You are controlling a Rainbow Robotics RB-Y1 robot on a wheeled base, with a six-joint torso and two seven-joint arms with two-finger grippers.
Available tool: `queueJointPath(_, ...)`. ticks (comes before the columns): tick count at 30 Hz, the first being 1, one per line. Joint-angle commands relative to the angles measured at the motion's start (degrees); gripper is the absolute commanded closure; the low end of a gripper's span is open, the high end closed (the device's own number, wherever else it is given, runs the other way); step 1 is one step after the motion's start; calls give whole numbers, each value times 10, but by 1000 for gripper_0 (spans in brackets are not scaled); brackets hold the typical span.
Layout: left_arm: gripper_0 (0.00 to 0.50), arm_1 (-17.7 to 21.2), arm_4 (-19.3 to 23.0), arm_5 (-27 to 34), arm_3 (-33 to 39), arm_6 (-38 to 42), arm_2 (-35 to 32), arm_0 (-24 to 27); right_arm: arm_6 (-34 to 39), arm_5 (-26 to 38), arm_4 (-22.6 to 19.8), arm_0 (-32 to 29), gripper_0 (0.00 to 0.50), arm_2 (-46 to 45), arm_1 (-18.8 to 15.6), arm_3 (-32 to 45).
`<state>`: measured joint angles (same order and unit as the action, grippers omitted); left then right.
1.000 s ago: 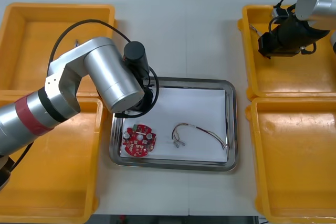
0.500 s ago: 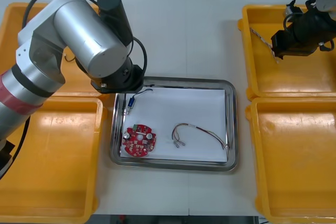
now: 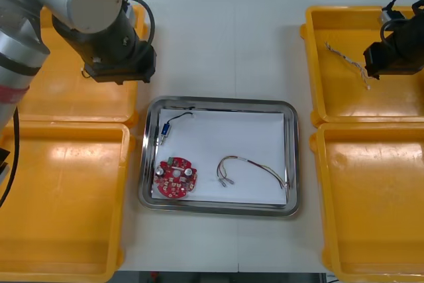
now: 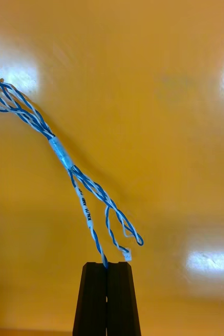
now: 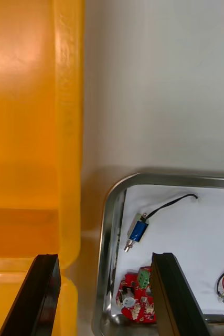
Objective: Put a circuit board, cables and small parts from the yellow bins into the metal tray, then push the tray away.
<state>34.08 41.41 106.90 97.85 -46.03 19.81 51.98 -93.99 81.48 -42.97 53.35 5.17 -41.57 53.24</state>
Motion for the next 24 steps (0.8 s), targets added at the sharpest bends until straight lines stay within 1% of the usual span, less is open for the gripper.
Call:
queueJointPath(1, 0, 26, 9, -12, -59, -40, -28, 54, -14, 10, -11, -24, 500, 7, -40, 36)
queueJointPath(6, 0, 31, 7, -49, -123, -55, -40, 70, -11, 9, -12, -49, 500, 7, -53, 68)
queueJointPath(7, 0, 33, 5, -57, -141, -68, -43, 73, -10, 9, -13, -54, 500, 7, -55, 74)
queueJointPath(16, 0, 43, -14, -112, -268, -148, -58, 104, -7, 9, -13, -58, 500, 7, -59, 76)
queueJointPath(18, 0, 43, -21, -123, -292, -158, -58, 111, -7, 9, -13, -58, 484, 7, -59, 76)
queueJointPath(19, 0, 43, -26, -132, -308, -167, -58, 115, -7, 9, -13, -58, 453, 7, -59, 76)
queueJointPath(20, 0, 43, -26, -132, -308, -167, -58, 115, -7, 9, -13, -58, 453, 7, -59, 76)
queueJointPath(21, 0, 43, -29, -145, -330, -173, -58, 121, -8, 9, -13, -58, 370, 7, -59, 76)
queueJointPath(22, 0, 43, -29, -151, -338, -174, -58, 122, -8, 9, -13, -58, 317, 7, -59, 76)
queueJointPath(23, 0, 43, -31, -166, -355, -179, -58, 125, -8, 8, -13, -58, 44, 7, -59, 76)
queueJointPath(24, 0, 43, -31, -169, -358, -180, -58, 126, -7, 9, -13, -58, 8, 7, -59, 76)
